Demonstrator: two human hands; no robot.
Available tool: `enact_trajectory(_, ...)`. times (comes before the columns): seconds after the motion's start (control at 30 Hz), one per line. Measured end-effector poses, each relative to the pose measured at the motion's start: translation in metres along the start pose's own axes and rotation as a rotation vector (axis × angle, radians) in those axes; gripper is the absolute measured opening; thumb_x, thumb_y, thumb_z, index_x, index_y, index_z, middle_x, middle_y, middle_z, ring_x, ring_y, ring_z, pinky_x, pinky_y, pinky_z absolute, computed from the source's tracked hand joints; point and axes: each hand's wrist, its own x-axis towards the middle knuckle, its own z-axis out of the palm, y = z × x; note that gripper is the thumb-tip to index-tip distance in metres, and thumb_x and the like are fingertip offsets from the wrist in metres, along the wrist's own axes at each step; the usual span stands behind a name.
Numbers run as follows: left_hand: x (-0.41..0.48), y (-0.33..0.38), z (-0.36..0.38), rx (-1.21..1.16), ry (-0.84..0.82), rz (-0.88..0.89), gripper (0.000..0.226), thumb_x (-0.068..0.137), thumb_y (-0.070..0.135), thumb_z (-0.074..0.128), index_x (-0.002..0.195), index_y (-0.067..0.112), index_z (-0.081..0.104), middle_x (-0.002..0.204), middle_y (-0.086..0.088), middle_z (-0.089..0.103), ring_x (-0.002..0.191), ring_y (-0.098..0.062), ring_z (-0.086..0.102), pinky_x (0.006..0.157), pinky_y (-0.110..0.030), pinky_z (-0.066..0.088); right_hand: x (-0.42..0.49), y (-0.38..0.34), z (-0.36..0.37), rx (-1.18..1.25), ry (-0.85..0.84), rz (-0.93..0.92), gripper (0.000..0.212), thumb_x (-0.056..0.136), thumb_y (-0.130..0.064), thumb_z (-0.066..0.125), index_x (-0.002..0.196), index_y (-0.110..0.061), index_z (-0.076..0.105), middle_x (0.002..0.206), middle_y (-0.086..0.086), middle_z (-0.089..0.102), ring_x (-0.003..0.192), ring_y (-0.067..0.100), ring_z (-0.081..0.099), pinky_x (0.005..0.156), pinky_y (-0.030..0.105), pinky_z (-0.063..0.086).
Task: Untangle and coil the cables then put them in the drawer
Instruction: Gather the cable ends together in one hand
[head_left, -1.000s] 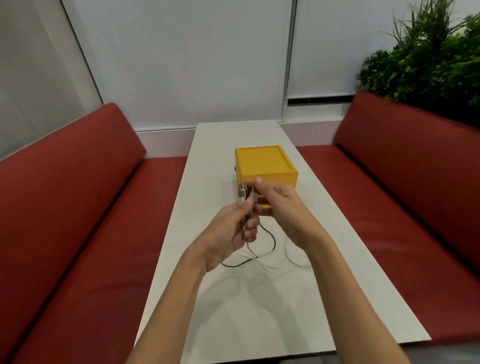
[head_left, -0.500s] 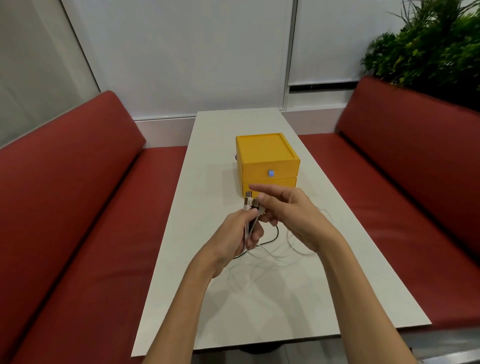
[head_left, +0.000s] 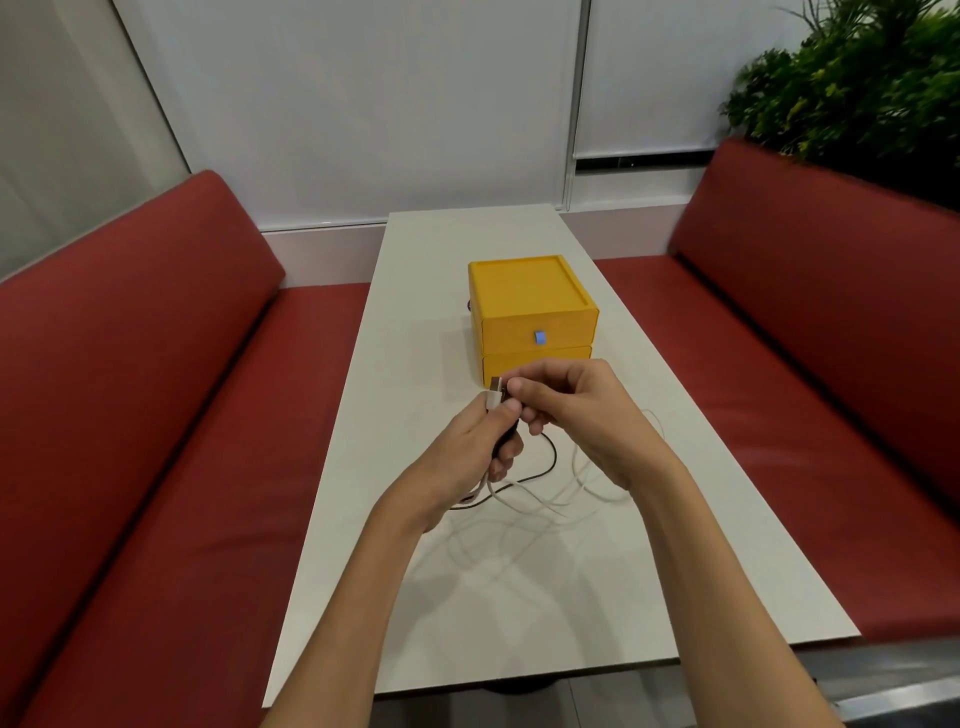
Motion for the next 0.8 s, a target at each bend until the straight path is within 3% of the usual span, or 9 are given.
enact_trajectory(0.23,0.0041,0.0020,0.0000,-0.179,0.077,0.028,0.030,0.101,0.013,0.029,0.088,0.005,0.056,0.055,-0.002,0.046,0.048,-0.011,0.034,0.050,-0.026,0.029,0.0010,0.0010,-0.0013,0.071,0.019,0.003,0.011,0.088,-0.012,0.066,0.095,-0.006,0.072,0.068,0.003,0.067,0.062,0.012,0.059,0.062,0.023,0.050)
enact_trajectory(0.37,0.0059,-0.0012,-0.0007,-0.183,0.125,0.072,0.038,0.100,0.014,0.028,0.092,0.001,0.063,0.063,-0.017,0.057,0.048,-0.015,0.036,0.050,-0.026,0.033,-0.0008,-0.0018,-0.0032,-0.071,-0.089,-0.004,0.020,0.083,-0.018,0.072,0.102,-0.013,0.073,0.080,0.005,0.071,0.069,0.014,0.059,0.068,0.023,0.050)
enact_trajectory(0.47,0.0074,-0.0036,-0.0019,-0.245,0.133,0.052,0.043,0.101,0.013,0.025,0.096,0.007,0.067,0.067,-0.017,0.062,0.053,-0.017,0.039,0.052,-0.027,0.033,-0.0021,-0.0063,-0.0031,-0.120,-0.163,0.007,0.027,0.079,-0.014,0.075,0.105,-0.013,0.071,0.080,0.002,0.072,0.068,0.014,0.062,0.068,0.025,0.051)
enact_trajectory(0.63,0.0096,-0.0029,0.0020,-0.260,0.133,0.033,0.043,0.102,0.013,0.025,0.091,-0.005,0.063,0.062,-0.012,0.062,0.050,-0.015,0.041,0.050,-0.024,0.034,0.0030,-0.0031,0.0018,-0.243,-0.049,-0.001,0.040,0.077,-0.006,0.074,0.114,-0.017,0.064,0.094,0.010,0.069,0.062,0.017,0.064,0.065,0.029,0.053)
enact_trajectory(0.7,0.0087,-0.0023,0.0031,-0.236,0.105,0.039,0.043,0.101,0.012,0.025,0.088,-0.004,0.063,0.064,-0.012,0.064,0.052,-0.016,0.041,0.052,-0.025,0.035,0.0042,-0.0045,0.0023,-0.258,-0.060,0.044,0.042,0.078,-0.003,0.068,0.118,-0.014,0.062,0.088,0.012,0.069,0.058,0.019,0.062,0.060,0.029,0.052)
enact_trajectory(0.8,0.0066,-0.0010,0.0039,-0.206,0.076,0.044,0.043,0.098,0.009,0.025,0.081,0.000,0.064,0.068,-0.013,0.065,0.051,-0.015,0.040,0.054,-0.027,0.034,0.0056,-0.0087,0.0017,-0.290,-0.090,0.050,0.028,0.080,-0.005,0.066,0.107,-0.011,0.066,0.073,0.009,0.068,0.053,0.020,0.061,0.053,0.025,0.048)
